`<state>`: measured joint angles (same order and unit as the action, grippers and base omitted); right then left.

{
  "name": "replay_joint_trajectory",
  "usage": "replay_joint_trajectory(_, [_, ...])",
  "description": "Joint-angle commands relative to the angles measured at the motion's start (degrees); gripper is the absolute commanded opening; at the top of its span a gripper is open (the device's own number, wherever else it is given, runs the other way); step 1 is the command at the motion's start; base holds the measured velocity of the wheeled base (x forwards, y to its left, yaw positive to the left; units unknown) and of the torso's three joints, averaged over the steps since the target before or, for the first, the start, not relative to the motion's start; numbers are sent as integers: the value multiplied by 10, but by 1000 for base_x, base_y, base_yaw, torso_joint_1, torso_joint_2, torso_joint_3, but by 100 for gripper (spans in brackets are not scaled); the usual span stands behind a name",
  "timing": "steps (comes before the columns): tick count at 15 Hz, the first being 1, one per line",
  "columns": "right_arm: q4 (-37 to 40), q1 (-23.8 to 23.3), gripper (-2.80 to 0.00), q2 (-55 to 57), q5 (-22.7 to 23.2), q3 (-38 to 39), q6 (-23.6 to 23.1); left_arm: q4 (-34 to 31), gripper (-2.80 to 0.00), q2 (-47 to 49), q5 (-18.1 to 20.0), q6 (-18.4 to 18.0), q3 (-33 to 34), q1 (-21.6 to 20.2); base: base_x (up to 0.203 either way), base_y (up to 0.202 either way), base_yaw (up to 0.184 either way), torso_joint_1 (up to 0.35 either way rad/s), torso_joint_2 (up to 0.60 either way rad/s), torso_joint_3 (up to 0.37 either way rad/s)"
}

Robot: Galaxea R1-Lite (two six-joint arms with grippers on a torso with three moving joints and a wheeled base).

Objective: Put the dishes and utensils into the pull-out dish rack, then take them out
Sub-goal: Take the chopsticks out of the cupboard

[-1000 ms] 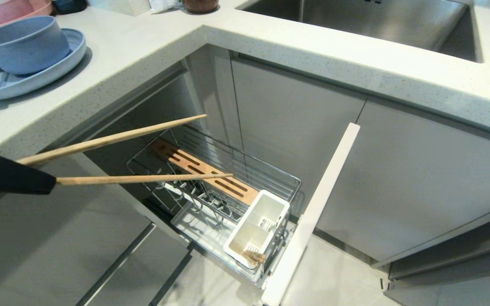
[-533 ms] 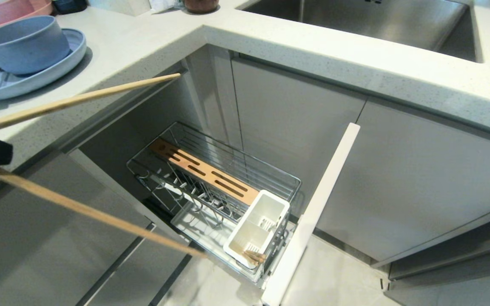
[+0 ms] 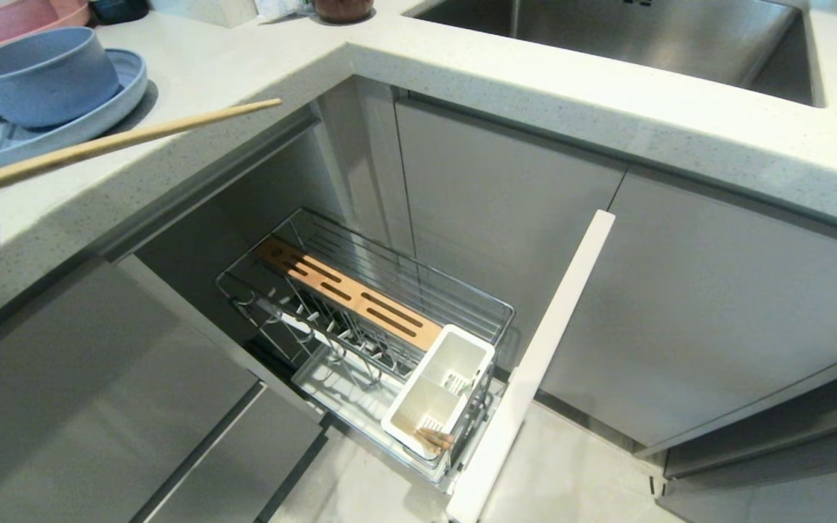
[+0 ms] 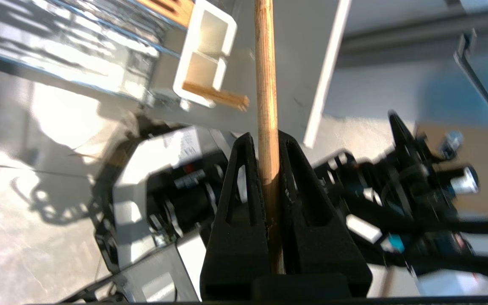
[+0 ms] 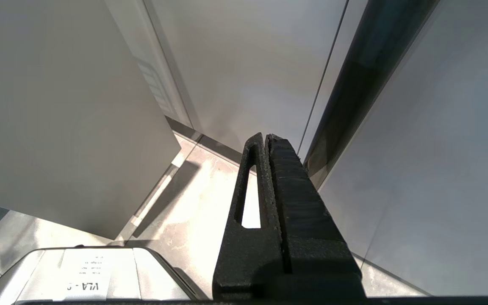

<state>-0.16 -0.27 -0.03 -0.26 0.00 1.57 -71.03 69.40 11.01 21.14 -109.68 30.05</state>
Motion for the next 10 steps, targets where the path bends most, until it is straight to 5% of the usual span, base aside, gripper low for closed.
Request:
replay_joint_trajectory(1, [0,0,-280,-2,0,1,0,11,-280,-11,-22,2,0,-15,0,0,0,0,0,0])
replay_joint_trajectory(6, [0,0,-280,-2,0,1,0,55,-280,-39,-81,2,0,-78,0,0,0,0,0,0])
replay_joint_trajectory(10, [0,0,-280,-2,0,1,0,86,-280,-61,-107,2,0,-181,0,0,0,0,0,0])
